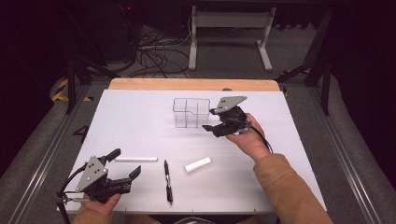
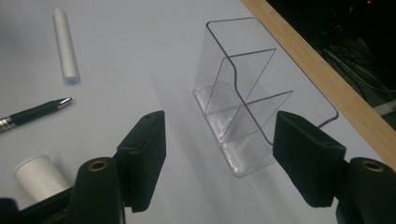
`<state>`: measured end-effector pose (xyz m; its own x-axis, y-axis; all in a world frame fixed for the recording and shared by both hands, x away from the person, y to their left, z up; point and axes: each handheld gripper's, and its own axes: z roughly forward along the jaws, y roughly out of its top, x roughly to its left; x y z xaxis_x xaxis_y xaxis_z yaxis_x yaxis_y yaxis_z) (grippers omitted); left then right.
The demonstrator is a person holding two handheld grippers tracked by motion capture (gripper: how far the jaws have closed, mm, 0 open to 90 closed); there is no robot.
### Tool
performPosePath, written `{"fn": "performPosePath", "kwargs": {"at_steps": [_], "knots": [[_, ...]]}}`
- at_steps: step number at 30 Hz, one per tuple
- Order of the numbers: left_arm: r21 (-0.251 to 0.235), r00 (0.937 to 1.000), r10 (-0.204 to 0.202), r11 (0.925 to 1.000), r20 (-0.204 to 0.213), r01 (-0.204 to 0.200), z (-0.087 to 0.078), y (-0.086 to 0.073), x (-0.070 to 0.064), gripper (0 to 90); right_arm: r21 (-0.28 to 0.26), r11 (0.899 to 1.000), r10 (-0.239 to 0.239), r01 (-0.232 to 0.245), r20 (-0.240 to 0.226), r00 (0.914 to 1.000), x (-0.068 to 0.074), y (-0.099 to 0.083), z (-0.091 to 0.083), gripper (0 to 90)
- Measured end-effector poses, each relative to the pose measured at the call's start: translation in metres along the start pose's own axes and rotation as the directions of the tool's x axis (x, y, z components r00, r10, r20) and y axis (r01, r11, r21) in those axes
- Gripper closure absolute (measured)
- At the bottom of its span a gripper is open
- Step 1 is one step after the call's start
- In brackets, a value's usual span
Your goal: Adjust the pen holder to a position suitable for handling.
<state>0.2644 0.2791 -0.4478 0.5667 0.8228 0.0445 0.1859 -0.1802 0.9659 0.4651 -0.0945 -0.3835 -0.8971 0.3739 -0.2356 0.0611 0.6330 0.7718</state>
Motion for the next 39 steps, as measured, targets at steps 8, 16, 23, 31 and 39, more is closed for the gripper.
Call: {"fn": "performPosePath", "kwargs": {"at_steps": [8,16,23,31,39], "knots": [[0.006,1.0,-0.003,1.0,0.004,0.003,0.0,0.0,0.0,11.7,0.067,0.997,-0.038,0.037,0.007,0.9993,-0.007,0.007,0.021,39.5],[0.006,1.0,-0.006,1.0,0.002,0.006,0.001,-0.001,0.0,11.8,0.121,0.992,-0.046,0.043,0.019,0.9987,-0.016,0.004,0.04,43.8],[0.008,1.0,-0.006,0.9999,0.003,0.006,0.001,-0.001,0.001,11.9,0.146,0.987,-0.075,0.071,0.025,0.9968,-0.016,0.011,0.054,47.2],[0.008,0.9999,-0.01,0.9999,0.005,0.01,0.002,-0.001,0.002,11.9,0.202,0.975,-0.099,0.093,0.021,0.9949,-0.019,0.013,0.07,50.7],[0.009,0.9998,-0.018,0.9998,0.007,0.018,0.002,-0.002,0.002,11.9,0.249,0.964,-0.105,0.094,0.03,0.9941,-0.019,0.011,0.082,54.5]]}}
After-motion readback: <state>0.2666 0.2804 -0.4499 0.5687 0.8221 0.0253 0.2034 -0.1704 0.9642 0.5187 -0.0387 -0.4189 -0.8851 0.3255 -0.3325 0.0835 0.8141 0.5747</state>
